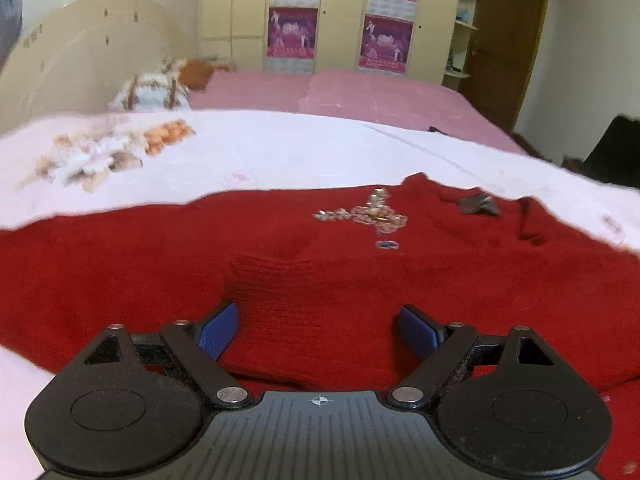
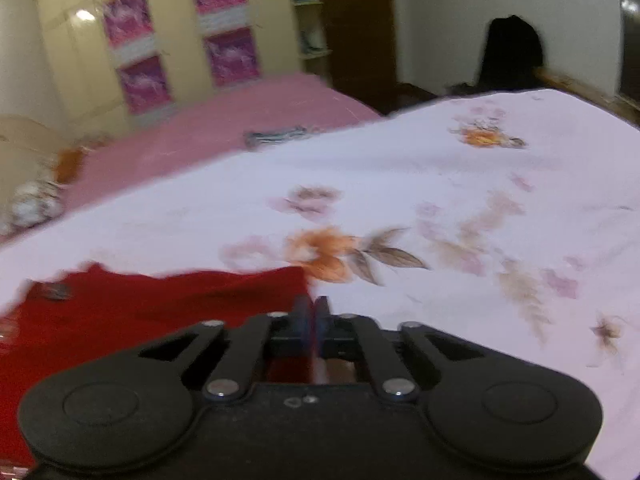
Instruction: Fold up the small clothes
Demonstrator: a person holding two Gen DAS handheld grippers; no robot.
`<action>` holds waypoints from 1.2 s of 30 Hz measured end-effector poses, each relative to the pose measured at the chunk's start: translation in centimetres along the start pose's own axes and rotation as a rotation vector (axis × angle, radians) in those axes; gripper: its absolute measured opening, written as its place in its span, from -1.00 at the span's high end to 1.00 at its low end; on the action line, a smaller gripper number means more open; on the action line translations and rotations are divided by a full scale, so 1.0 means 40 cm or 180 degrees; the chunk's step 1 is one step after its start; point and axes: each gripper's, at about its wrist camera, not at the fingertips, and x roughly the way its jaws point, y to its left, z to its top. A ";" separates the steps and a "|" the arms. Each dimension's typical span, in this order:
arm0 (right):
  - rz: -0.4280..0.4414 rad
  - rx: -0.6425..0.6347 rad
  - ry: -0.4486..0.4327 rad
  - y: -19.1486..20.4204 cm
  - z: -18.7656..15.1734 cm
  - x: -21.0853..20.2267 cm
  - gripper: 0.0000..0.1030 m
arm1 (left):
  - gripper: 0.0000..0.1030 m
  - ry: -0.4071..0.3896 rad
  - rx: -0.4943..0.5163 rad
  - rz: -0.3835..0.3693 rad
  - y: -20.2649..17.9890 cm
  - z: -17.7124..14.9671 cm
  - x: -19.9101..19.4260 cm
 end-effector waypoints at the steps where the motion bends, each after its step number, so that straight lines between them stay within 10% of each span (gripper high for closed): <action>1: 0.0031 0.0017 0.0060 -0.013 -0.005 0.012 0.97 | -0.67 0.0016 -0.0015 0.0010 -0.002 0.003 -0.002; 5: 0.0112 0.0020 -0.0004 -0.021 0.003 -0.044 0.50 | -0.67 0.0068 -0.0091 -0.0045 0.008 0.014 -0.024; 10: 0.0403 -0.0117 -0.0142 0.048 0.001 -0.156 0.38 | -0.67 0.0095 -0.0283 -0.0099 0.056 0.011 -0.102; 13: 0.0671 -0.0295 -0.0119 0.137 -0.031 -0.203 -0.13 | -0.80 0.0161 -0.0449 -0.0050 0.119 -0.003 -0.137; 26: 0.1325 -0.0852 0.0181 0.508 -0.165 -0.254 -0.08 | -0.98 0.0093 -0.1838 0.0514 0.613 -0.102 -0.242; 30: 0.1445 -0.0938 0.0233 0.593 -0.188 -0.258 -0.08 | -0.40 0.0053 -0.2410 0.0562 0.773 -0.149 -0.230; 36: 0.1473 -0.1067 0.0287 0.672 -0.217 -0.256 -0.09 | -0.31 -0.0189 -0.2826 0.0261 0.885 -0.166 -0.185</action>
